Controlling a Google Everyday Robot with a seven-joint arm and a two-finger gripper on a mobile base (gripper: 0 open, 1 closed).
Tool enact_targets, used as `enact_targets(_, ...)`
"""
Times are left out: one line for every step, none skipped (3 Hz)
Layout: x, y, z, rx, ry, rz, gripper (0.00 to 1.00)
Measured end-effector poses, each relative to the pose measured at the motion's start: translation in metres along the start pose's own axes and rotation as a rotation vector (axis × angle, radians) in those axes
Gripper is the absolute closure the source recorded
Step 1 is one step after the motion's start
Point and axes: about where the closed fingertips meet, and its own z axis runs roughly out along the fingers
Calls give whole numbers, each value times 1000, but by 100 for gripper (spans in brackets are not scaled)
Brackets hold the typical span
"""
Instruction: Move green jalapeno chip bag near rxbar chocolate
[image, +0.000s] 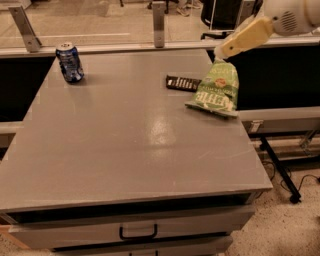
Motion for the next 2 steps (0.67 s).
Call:
enact_targets(-67,6,-60,-27,-78,-224,0)
enact_targets(-77,8,-71,-40,-84,-300,0)
